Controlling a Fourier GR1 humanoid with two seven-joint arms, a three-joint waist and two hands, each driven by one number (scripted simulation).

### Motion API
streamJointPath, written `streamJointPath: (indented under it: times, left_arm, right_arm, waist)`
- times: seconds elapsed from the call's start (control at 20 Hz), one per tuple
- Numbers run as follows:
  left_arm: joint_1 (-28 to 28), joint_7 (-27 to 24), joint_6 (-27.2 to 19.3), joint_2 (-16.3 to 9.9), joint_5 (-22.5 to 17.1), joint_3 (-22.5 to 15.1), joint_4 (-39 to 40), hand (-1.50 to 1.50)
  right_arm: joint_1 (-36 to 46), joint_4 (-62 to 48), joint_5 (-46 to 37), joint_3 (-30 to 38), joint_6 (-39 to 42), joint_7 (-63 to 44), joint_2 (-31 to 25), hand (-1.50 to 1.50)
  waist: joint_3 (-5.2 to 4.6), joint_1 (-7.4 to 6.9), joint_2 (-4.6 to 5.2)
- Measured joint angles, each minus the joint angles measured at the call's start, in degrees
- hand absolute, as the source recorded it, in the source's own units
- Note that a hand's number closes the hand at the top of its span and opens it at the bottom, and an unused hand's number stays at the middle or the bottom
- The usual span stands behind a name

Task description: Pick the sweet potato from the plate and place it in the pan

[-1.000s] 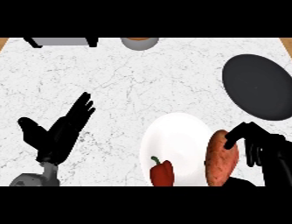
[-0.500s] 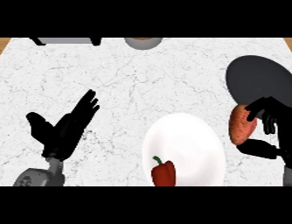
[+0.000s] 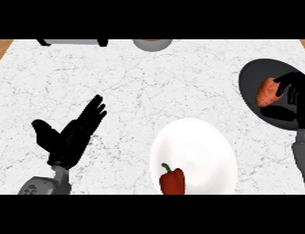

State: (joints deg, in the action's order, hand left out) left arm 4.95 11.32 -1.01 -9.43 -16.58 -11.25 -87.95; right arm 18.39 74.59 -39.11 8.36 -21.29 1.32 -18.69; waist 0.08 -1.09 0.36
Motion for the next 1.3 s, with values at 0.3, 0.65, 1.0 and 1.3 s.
streamJointPath:
  times: [0.3,0.65,1.0,1.3]
  left_arm:
    - [0.83,0.17,0.45,0.5,0.4,0.17,0.67,0.0]
    - [0.67,0.82,1.24,0.67,0.47,0.0,-0.54,0.0]
    - [0.8,0.67,2.23,0.76,0.46,-0.38,-0.97,0.0]
    - [1.32,1.08,1.87,1.28,0.76,-0.43,-0.94,0.0]
  right_arm:
    - [10.06,-21.65,3.75,7.57,-8.52,11.68,-1.25,1.5]
    - [20.78,-42.74,7.31,14.23,-11.74,22.76,-6.21,1.5]
    - [24.11,-56.8,3.1,12.92,-7.97,19.31,-11.98,-1.5]
    - [26.08,-60.86,6.33,16.04,-2.8,23.94,-12.24,-1.5]
  waist:
    - [0.06,-0.59,0.26]
    - [0.14,-1.73,0.69]
    - [0.18,-3.28,1.4]
    - [0.36,-3.08,1.44]
